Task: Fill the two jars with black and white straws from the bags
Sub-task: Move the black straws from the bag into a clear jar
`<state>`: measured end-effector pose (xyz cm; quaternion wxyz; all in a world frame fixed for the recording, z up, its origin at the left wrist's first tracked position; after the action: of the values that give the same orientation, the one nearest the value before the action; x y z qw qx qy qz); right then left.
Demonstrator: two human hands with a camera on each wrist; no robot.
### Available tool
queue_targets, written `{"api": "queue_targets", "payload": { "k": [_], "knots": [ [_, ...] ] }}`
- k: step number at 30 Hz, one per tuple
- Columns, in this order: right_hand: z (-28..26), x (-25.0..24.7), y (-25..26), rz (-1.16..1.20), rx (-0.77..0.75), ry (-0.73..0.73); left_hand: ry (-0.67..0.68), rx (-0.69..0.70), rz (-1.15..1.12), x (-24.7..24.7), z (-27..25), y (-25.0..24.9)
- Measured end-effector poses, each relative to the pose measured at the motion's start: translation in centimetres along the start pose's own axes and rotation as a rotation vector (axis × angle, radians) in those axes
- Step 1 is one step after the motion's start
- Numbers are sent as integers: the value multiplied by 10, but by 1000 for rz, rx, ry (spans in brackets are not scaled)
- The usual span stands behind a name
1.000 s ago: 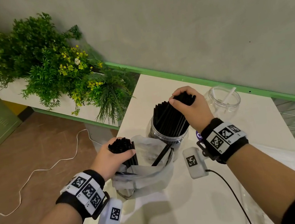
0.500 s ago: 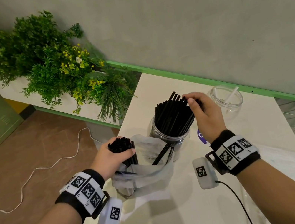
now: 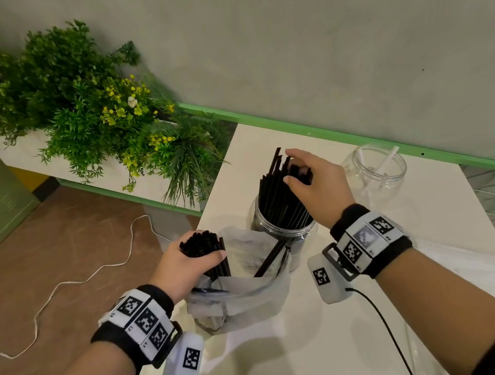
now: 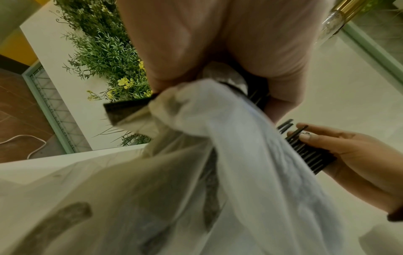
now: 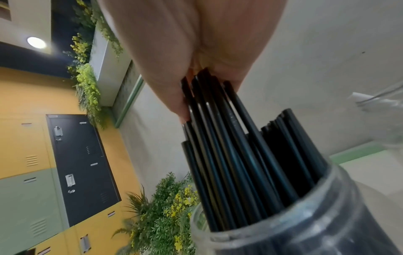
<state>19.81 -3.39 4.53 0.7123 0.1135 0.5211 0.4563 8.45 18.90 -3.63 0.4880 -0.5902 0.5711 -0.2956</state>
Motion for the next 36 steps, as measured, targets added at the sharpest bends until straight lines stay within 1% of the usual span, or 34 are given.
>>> {"api": "queue_targets", "payload": {
  "k": [2,4,7,8,9,11,14,16,18,19,20,22,23,24,25,27,28,29,31,34,36],
  "knots": [
    [7,2,4,5,-42,22,2,8,4,1,-1,-1],
    [16,4,8,6,-97,73,0,15,4,2,-2,-2],
    [25,10,9,-176,-208,258,13,9,-21,2,-2,-1],
    [26,13,7,-240,-227,305,16,6,-31,2,-2,0],
    [28,14,4,-272,-232,320,18,2,-38,1,-1,0],
    [28,16,-2,-282,-241,275,19,-8,-51,1,0,2],
    [19,17,-3,-241,-365,171,15,-8,-50,0,1,4],
    [11,21,-3,-265,-448,210,13,-2,-44,0,1,3],
    [5,21,-4,-303,-489,279,16,5,-42,1,0,2],
    [3,19,-5,-294,-493,276,15,9,-35,1,0,1],
    [2,15,-7,-260,-478,242,14,15,-26,2,0,1],
    [-2,5,-10,-168,-386,151,9,17,-24,2,2,3],
    [-6,2,-12,-148,-339,132,9,15,-25,1,2,4],
    [-11,0,-14,-180,-314,139,9,11,-29,0,3,5],
    [-16,-1,-17,-266,-313,170,9,8,-39,-1,3,6],
    [-25,0,-25,-429,-356,254,9,-5,-59,-2,5,8],
    [-28,0,-29,-439,-387,265,10,-7,-66,-2,5,8],
    [-29,-1,-33,-402,-416,242,12,-6,-73,-1,5,9],
    [-30,-5,-36,-299,-440,151,14,-3,-76,-1,5,9],
    [-30,-12,-33,-199,-384,44,10,8,-74,-1,5,9],
    [-32,-14,-32,-159,-338,16,8,8,-77,-1,5,11]
  ]
}}
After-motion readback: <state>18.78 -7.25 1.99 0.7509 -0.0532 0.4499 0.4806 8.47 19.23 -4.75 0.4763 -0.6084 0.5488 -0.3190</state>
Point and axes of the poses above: each hand's wrist, its own z-axis towards the middle knuckle, its own x-axis out of the palm, y = z × x, the point moved 2 cm from there along z, towards the middle knuckle, and after that the axes turned 10 degrees about -x, right-handed, at the moved point
